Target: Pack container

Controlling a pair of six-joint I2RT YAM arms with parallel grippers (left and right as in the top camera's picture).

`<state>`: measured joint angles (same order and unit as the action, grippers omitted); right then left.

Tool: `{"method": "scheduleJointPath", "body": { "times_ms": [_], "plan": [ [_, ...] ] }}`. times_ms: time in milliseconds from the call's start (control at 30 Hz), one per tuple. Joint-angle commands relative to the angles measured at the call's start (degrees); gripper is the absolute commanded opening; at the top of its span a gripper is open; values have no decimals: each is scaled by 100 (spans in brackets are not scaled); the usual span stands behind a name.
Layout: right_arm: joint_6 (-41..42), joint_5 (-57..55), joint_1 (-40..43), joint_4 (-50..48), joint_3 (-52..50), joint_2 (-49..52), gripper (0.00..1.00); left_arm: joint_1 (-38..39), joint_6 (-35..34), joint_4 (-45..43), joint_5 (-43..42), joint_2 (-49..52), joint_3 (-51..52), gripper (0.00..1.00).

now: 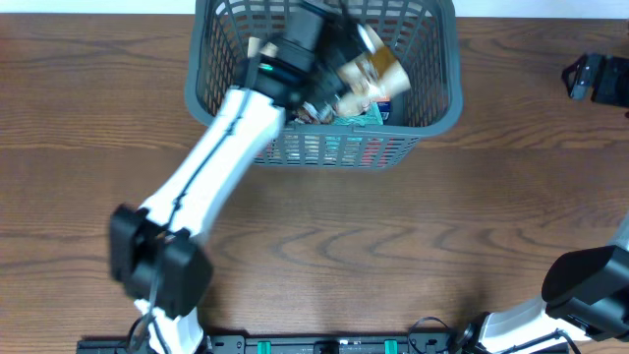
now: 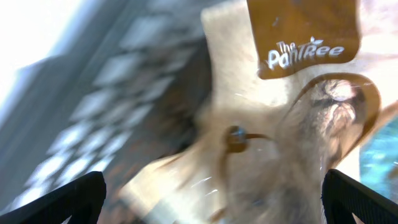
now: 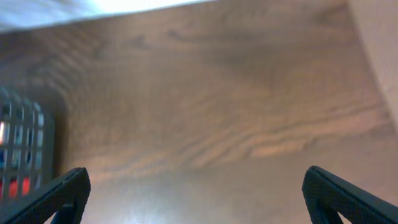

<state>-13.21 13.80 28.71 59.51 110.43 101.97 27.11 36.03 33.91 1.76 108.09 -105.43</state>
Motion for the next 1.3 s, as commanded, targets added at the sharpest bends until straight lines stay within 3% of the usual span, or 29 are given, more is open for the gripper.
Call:
{"method": "scheduleJointPath", "body": {
  "times_ms": [0, 167, 367, 667, 867, 1067, 1267],
  "plan": [
    [-55, 125, -144, -275, 549, -24, 99, -656, -1099, 118, 133, -824, -249, 99],
    [-52, 90, -435, -313, 1550, -24, 99, -1875, -2061, 925, 131, -1580, -249, 99],
    [319, -525, -811, 328, 1722, -28, 99, -2809, -2201, 1923, 133, -2037, -249, 99],
    [807, -1596, -1154, 1025, 1722, -131, 99, -3130, -2531, 2389, 129, -2356, -74, 99],
    [802, -1604, -1187, 1386, 1652, -557, 99, -3115, -2712, 2433, 122, -3077, 765, 99],
    [562, -1318, -1305, 1316, 710, -1445, 99, -3023, -2691, 1735, -251, -4225, 2535, 99],
    [345, -997, -1543, 590, -1202, -2603, 99, -2800, -2682, 1438, -308, -5154, 3941, 99]
  ]
}}
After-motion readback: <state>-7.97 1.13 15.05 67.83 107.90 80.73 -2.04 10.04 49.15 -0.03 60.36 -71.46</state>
